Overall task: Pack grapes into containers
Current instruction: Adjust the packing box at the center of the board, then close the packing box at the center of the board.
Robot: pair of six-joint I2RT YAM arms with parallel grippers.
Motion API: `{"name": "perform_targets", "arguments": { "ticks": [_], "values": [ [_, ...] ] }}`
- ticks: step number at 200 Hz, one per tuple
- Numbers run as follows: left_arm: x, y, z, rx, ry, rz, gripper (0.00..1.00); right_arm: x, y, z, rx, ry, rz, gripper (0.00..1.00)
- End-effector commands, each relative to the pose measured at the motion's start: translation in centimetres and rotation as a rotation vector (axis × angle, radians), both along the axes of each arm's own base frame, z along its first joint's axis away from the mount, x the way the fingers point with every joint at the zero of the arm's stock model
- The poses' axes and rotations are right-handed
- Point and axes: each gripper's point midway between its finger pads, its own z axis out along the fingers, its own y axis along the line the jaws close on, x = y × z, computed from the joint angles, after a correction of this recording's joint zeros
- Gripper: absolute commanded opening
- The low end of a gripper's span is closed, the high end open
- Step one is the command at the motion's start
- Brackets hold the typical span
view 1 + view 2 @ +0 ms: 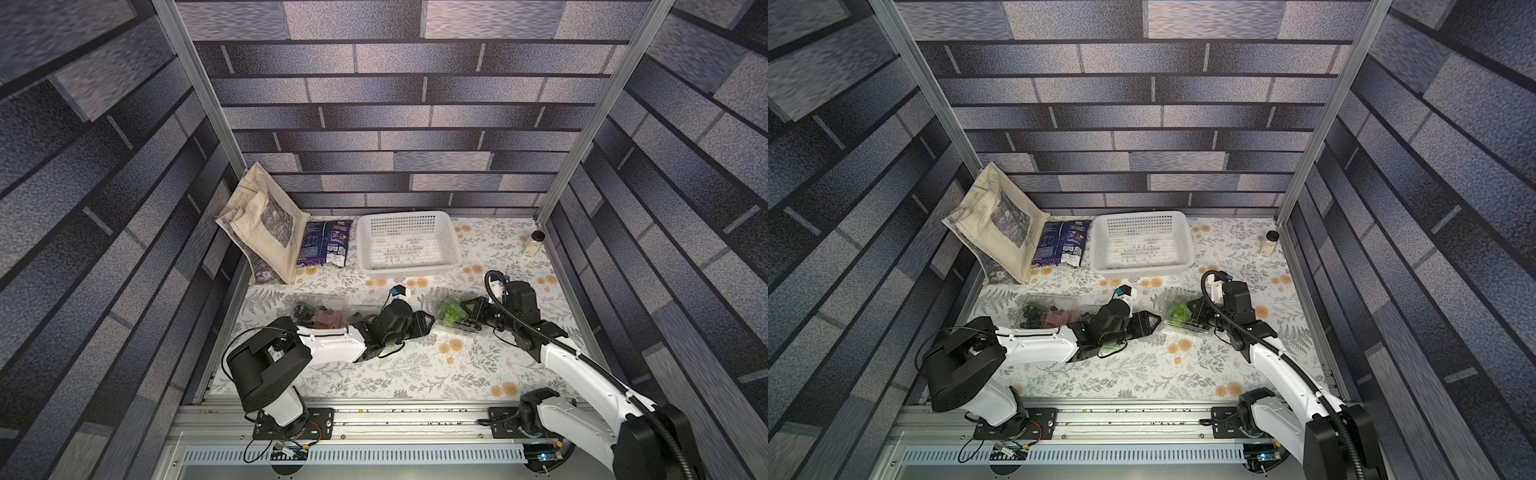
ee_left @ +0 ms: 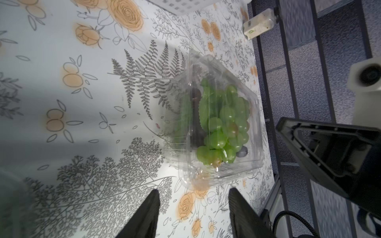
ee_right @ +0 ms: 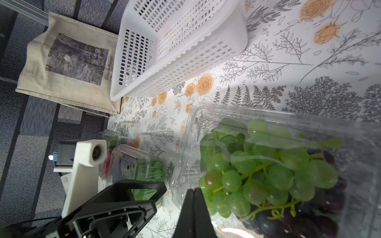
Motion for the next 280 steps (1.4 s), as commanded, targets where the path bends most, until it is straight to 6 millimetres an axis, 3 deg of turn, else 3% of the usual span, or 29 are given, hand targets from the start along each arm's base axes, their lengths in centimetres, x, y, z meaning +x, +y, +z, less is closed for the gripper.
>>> {"name": "perform_targets", "arguments": {
  "ticks": [1,112,195,233,280],
  "values": [
    [1.0,-0.1,0.8,-0.054,-0.011,0.054,0.53,0.3,0.5,0.0,0.022,-0.015,0.004,0.0],
    [0.4,-1.3,-1.3,-0.001,0.162,0.096,0.45,0.2,0.5,-0.5,0.037,-0.005,-0.004,0.0],
    [0.7,-0.3,-2.4,-0.021,0.204,0.18,0.4,0.4,0.8,-0.5,0.054,0.001,0.002,0.0],
    [0.7,-0.8,-2.6,-0.022,0.215,0.169,0.34,0.4,0.9,-0.7,0.056,0.005,0.002,0.0],
    [0.9,-1.6,-3.2,-0.023,0.227,0.152,0.34,0.4,0.8,-0.6,0.055,0.002,-0.002,0.0]
  ]
}}
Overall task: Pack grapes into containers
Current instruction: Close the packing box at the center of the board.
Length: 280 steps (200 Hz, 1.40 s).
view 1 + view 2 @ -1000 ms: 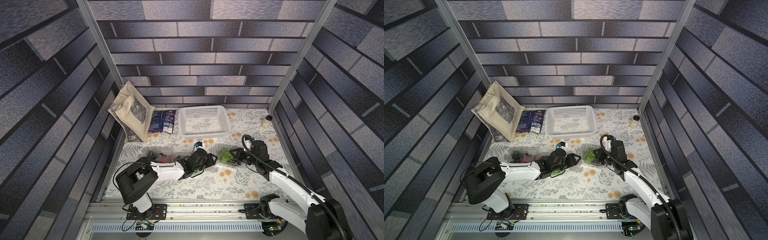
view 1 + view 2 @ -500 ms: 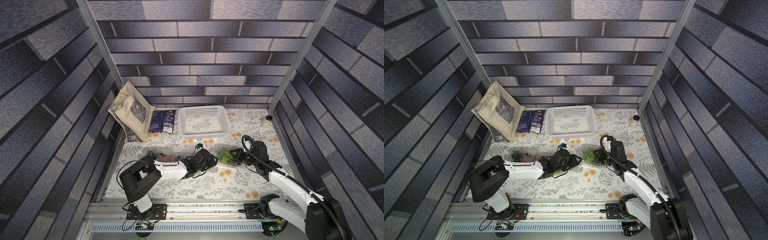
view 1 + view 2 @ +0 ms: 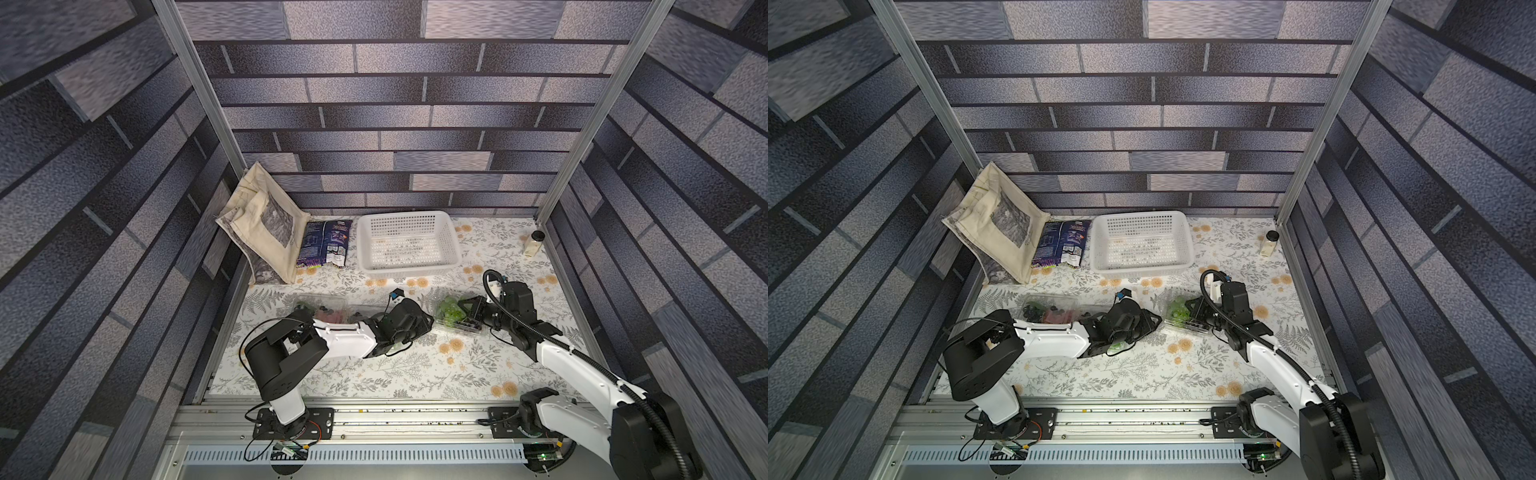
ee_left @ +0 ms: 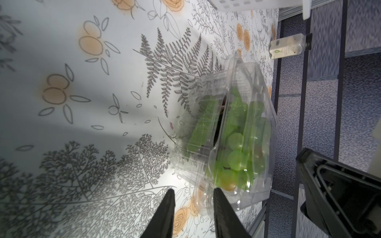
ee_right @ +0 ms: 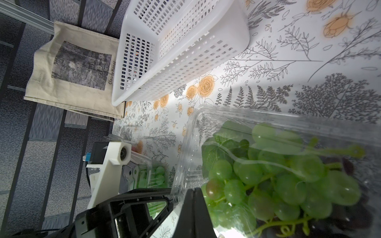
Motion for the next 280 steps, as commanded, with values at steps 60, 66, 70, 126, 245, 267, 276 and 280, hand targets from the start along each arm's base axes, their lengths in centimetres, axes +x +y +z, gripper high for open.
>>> {"name": "perform_targets", "arguments": {
  "ticks": [60,66,70,126,245,267,276,280],
  "values": [
    [1.2,-1.2,-0.5,-0.035,-0.008,0.012,0.27,-0.3,0.1,-0.3,0.009,0.001,0.003,0.0],
    [1.2,-1.3,-0.6,-0.037,-0.011,0.012,0.26,-0.3,0.1,-0.3,0.009,0.002,0.001,0.0],
    [1.3,-1.3,-0.6,-0.037,-0.014,0.014,0.27,-0.3,0.1,-0.3,0.008,0.002,0.002,0.0],
    [1.6,-1.7,-1.2,-0.096,-0.03,0.035,0.25,-0.4,0.1,-0.7,0.004,0.01,0.001,0.0],
    [1.7,-1.3,-2.1,-0.159,-0.024,0.08,0.16,-0.6,-0.1,-1.1,-0.003,0.021,-0.003,0.0],
    [1.6,-1.4,-2.1,-0.163,-0.024,0.08,0.15,-0.7,-0.1,-1.2,-0.006,0.022,-0.004,0.0],
    [1.6,-1.5,-2.1,-0.162,-0.025,0.08,0.14,-0.7,-0.2,-1.3,-0.007,0.024,-0.005,0.0],
    [1.6,-1.5,-2.1,-0.161,-0.024,0.08,0.14,-0.7,-0.2,-1.3,-0.008,0.025,-0.004,0.0]
  ]
}}
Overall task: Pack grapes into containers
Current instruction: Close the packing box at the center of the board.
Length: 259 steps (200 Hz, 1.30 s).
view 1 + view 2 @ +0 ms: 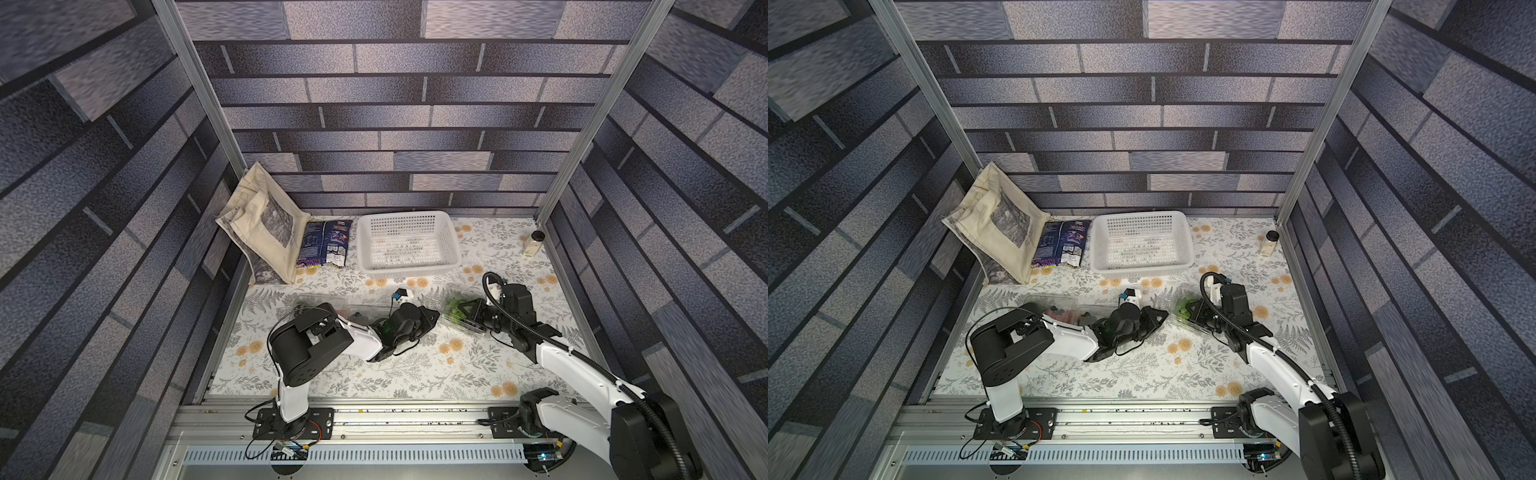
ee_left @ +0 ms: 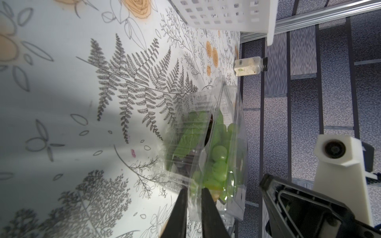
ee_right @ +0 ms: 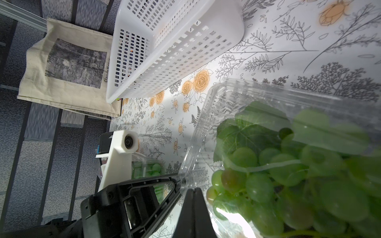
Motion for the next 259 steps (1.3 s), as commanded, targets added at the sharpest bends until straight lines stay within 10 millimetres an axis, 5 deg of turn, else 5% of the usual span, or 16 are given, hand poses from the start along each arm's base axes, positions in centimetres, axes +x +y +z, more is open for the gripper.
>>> {"name": "perform_targets", "arguments": {
  "ticks": [1,184,215,243,259],
  "values": [
    [-0.5,0.8,-2.3,0.051,0.044,0.013,0.14,-0.3,0.0,-0.4,-0.003,0.005,-0.003,0.0],
    [-0.4,0.7,-1.6,0.073,0.02,0.011,0.05,-0.2,0.1,-0.5,-0.005,0.009,0.004,0.0],
    [-0.2,0.8,0.2,0.103,-0.024,0.003,0.2,0.0,0.0,0.6,-0.021,-0.015,0.008,0.0],
    [0.2,1.1,3.1,0.161,-0.09,-0.007,0.49,0.1,-0.3,2.7,-0.043,-0.056,0.011,0.0],
    [0.4,1.3,5.0,0.197,-0.137,-0.017,0.53,0.1,-0.4,3.8,-0.052,-0.074,0.015,0.0]
  ]
}}
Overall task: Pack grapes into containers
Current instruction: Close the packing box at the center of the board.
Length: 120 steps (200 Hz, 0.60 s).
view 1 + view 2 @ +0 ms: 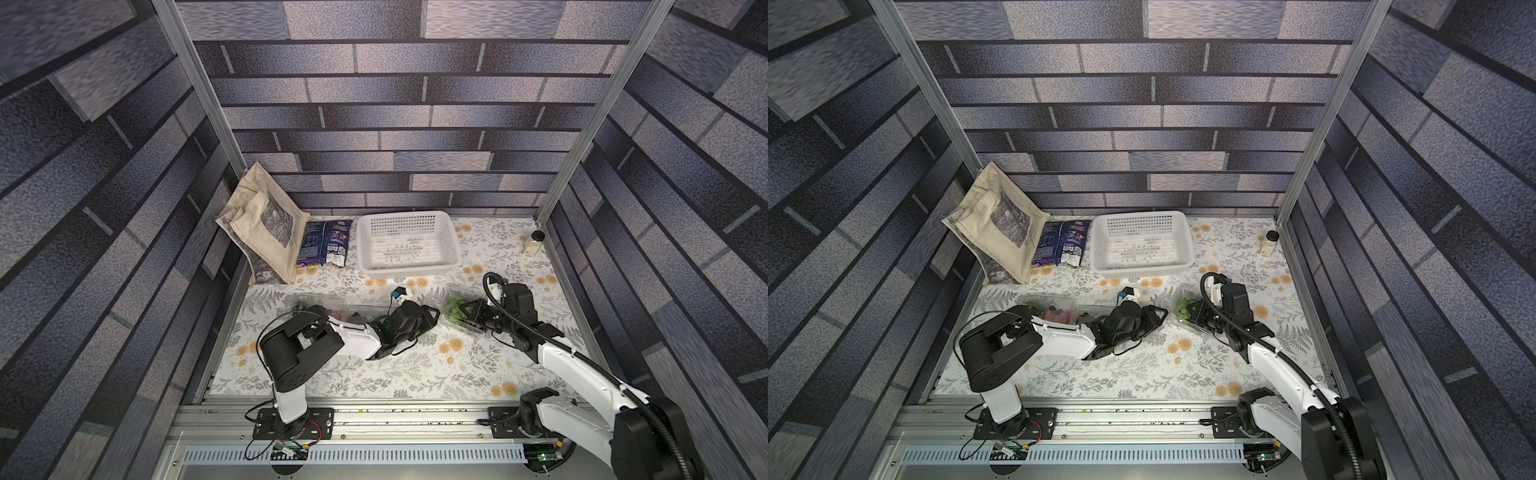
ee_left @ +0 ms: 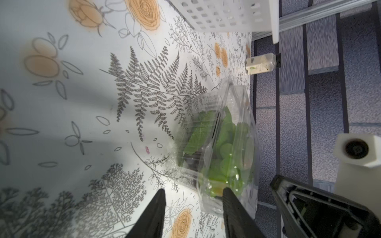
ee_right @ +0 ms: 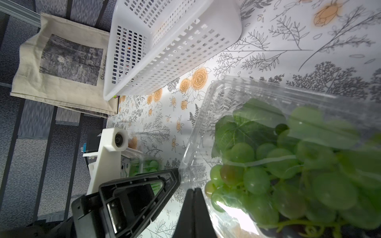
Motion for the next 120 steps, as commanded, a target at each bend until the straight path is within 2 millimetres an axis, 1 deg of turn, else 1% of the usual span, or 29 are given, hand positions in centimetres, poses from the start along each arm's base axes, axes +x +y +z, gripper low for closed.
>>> {"name": "perform_targets", "arguments": {
  "ticks": [1,10,39,50,64,76,85,104,120],
  "values": [
    [0.6,0.4,4.1,0.071,-0.107,-0.013,0.53,0.3,-0.2,2.8,-0.027,-0.064,0.01,0.0],
    [0.8,0.5,5.0,0.094,-0.127,-0.022,0.57,0.2,-0.2,3.3,-0.034,-0.073,0.015,0.0],
    [0.8,0.9,7.6,0.126,-0.177,-0.046,0.6,-0.2,-0.5,4.1,-0.051,-0.083,0.014,0.03],
    [0.6,1.4,8.4,0.13,-0.182,-0.05,0.62,-0.4,-0.7,4.1,-0.063,-0.078,0.012,0.04],
    [-0.1,2.5,8.9,0.154,-0.181,-0.051,0.64,-0.9,-1.3,3.7,-0.098,-0.06,0.0,0.09],
    [-1.1,4.1,8.8,0.195,-0.172,-0.048,0.66,-1.3,-2.2,3.3,-0.141,-0.046,-0.021,0.15],
    [-1.9,5.6,8.6,0.234,-0.159,-0.038,0.67,-1.6,-2.8,2.9,-0.173,-0.035,-0.039,0.18],
    [-3.7,9.3,8.6,0.324,-0.152,0.007,0.68,-2.3,-4.1,2.4,-0.236,-0.015,-0.067,0.25],
    [-5.3,13.1,7.8,0.419,-0.113,0.046,0.69,-2.8,-5.7,2.0,-0.304,0.0,-0.118,0.27]
  ]
}}
